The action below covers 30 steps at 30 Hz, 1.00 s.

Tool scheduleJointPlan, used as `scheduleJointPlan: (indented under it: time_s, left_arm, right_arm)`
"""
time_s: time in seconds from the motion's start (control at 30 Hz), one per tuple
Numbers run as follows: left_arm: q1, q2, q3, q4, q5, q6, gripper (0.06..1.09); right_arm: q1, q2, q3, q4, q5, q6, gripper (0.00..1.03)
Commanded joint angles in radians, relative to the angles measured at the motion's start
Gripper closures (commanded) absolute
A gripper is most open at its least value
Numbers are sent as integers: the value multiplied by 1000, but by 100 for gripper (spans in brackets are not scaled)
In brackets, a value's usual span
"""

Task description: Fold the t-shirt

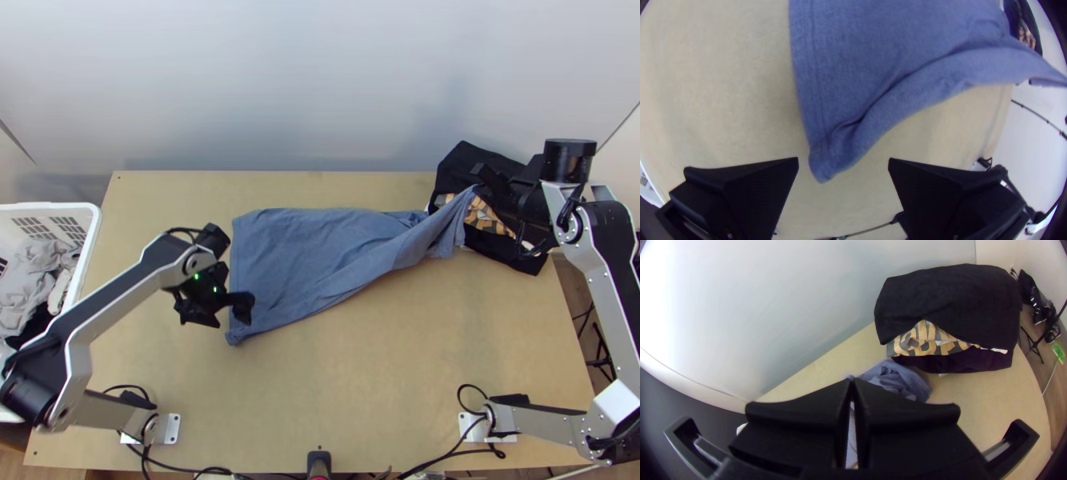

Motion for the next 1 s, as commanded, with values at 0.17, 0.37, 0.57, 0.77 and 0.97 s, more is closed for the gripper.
scheduleJointPlan:
  time_s: [0.17,0.37,0.57,0.77,0.97]
  left_arm:
    - [86,161,38,25,102,-181,11]
    - [74,168,24,0,91,-185,11]
    - [60,148,26,-81,96,-211,33]
    - [58,155,32,-98,101,-217,62]
    - [46,147,32,-78,99,-234,104]
  right_arm:
    - [3,-11,-5,2,-2,5,100]
    - [-2,-16,-8,2,-2,2,100]
    - [-7,-21,-13,2,0,0,100]
    - [-5,-21,-13,4,-2,3,100]
    - [-13,-30,-10,11,0,-1,100]
